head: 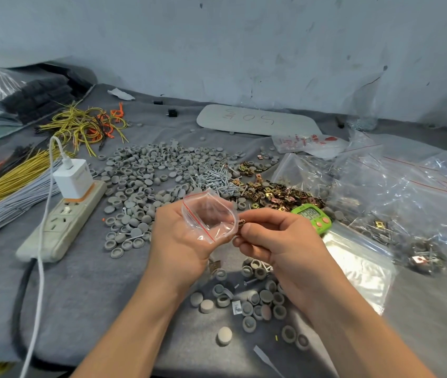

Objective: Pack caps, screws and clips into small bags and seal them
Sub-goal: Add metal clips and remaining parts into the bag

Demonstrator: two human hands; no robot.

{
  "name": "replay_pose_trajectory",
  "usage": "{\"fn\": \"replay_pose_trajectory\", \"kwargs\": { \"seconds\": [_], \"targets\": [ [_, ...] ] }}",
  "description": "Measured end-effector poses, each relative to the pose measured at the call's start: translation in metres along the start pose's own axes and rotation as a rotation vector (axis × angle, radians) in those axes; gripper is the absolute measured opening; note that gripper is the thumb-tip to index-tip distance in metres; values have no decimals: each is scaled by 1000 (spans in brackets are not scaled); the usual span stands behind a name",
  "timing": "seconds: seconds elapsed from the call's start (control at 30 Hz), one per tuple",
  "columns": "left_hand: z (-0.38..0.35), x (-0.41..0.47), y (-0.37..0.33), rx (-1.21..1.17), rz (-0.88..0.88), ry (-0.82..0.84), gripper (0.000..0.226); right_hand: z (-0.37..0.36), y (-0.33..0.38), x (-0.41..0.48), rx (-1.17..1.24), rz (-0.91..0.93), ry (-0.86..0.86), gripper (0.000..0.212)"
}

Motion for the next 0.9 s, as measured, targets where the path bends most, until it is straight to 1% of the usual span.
{"fn": "replay_pose_trajectory", "kwargs": {
  "seconds": [0.1,0.2,0.3,0.4,0.47,0.53,0.63,0.77,0.9],
  "targets": [
    [-1,0,1,-1,8,3,25,0,1,-1,19,-3,13,17],
    [-3,0,2,0,22,15,24,1,1,-1,16,2,5,18],
    [-3,0,5,-1,48,23,28,2,0,-1,25,-10,6,19],
    [-1,0,9,-10,77,25,33,2,0,0,57,-29,6,27],
    [0,0,14,-44,112,26,29,2,0,0,77,-40,11,36],
    [1,-1,19,-72,162,22,34,2,0,0,80,-43,13,38],
    [3,-1,24,-93,212,19,40,1,-1,0,90,-46,16,30],
    [5,-1,28,-111,252,2,33,1,-2,1,93,-52,7,17],
    [4,-2,29,-111,262,20,38,2,0,0,48,-30,3,14]
  ]
}}
Point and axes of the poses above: each hand's wrist, its own x-axis towards the middle knuckle, its own z-axis out of the back of the hand, y = z × x, the point moved 9 cm from there along x, towards the middle knuckle, and after that the axes turned 4 degrees about -y, right-handed, at the moved point
